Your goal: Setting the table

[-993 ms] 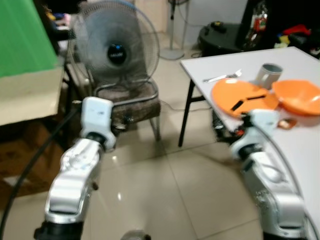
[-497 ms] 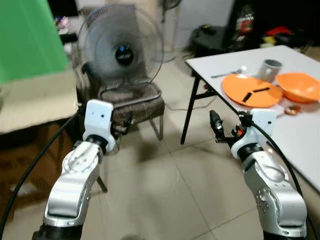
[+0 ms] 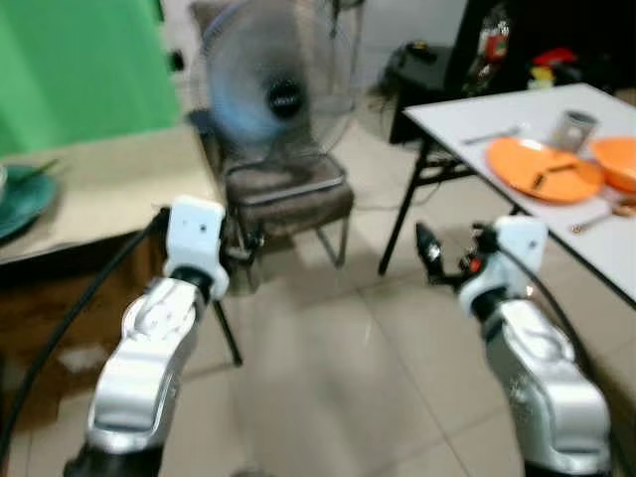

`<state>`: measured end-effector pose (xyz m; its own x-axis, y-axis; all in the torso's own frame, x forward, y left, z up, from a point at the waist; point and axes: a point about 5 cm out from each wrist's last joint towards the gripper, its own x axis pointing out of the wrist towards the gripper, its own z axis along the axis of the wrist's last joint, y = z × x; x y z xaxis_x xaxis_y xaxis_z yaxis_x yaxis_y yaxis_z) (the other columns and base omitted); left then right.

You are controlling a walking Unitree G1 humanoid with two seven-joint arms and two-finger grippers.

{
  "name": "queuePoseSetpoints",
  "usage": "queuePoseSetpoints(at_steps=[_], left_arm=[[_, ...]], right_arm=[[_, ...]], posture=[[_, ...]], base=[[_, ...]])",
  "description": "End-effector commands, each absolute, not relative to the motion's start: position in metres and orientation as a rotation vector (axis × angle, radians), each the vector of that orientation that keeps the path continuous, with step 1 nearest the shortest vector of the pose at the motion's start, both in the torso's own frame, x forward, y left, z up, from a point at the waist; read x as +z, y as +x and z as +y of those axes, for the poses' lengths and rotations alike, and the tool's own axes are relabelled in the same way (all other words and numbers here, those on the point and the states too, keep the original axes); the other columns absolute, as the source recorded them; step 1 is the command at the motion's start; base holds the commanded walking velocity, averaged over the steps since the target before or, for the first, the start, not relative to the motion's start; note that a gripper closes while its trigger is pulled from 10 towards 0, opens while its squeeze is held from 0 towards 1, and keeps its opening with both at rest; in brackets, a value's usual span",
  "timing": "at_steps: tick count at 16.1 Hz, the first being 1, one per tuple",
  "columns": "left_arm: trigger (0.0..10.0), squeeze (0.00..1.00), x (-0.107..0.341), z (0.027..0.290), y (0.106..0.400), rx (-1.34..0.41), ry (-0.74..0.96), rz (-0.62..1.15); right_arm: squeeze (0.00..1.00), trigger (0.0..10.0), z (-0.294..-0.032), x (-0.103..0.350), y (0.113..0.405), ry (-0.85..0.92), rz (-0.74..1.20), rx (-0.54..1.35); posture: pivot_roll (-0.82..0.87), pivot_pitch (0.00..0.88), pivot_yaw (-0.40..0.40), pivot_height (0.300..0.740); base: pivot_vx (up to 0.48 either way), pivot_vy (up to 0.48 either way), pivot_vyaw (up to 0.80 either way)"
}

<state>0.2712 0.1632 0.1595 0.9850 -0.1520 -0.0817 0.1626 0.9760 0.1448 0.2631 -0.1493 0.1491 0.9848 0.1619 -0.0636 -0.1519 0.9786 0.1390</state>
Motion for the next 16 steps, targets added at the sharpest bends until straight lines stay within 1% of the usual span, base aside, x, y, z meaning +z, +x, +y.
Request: queuePoseSetpoints(at_steps=[1, 4, 6, 14, 16], left_arm=[[10.0, 0.00, 0.163, 0.164, 0.272, -0.151, 0.152, 0.057], [10.0, 0.00, 0.164, 0.165, 0.271, -0.140, 0.144, 0.050], [10.0, 0.00, 0.165, 0.166, 0.271, -0.128, 0.144, 0.042], [10.0, 0.00, 0.167, 0.168, 0.265, -0.114, 0.146, 0.029], [10.0, 0.00, 0.166, 0.169, 0.265, -0.112, 0.150, 0.030]], right_arm=[[1.00, 10.0, -0.148, 0.153, 0.264, 0.127, 0.061, 0.178], [1.00, 10.0, -0.143, 0.153, 0.264, 0.101, 0.059, 0.228], [1.00, 10.0, -0.139, 0.152, 0.264, 0.076, 0.061, 0.260], [1.00, 10.0, -0.133, 0.149, 0.265, 0.076, 0.074, 0.312], [1.00, 10.0, -0.134, 0.148, 0.266, 0.083, 0.081, 0.298]], posture=[[0.11, 0.000, -0.022, 0.740], [0.12, 0.000, -0.028, 0.740], [0.12, 0.000, -0.031, 0.740], [0.14, 0.000, -0.048, 0.740], [0.14, 0.000, -0.048, 0.740]], base=[[0.000, 0.360, 0.00], [0.000, 0.000, 0.00], [0.000, 0.000, 0.68], [0.000, 0.000, 0.80], [0.000, 0.000, 0.00]])
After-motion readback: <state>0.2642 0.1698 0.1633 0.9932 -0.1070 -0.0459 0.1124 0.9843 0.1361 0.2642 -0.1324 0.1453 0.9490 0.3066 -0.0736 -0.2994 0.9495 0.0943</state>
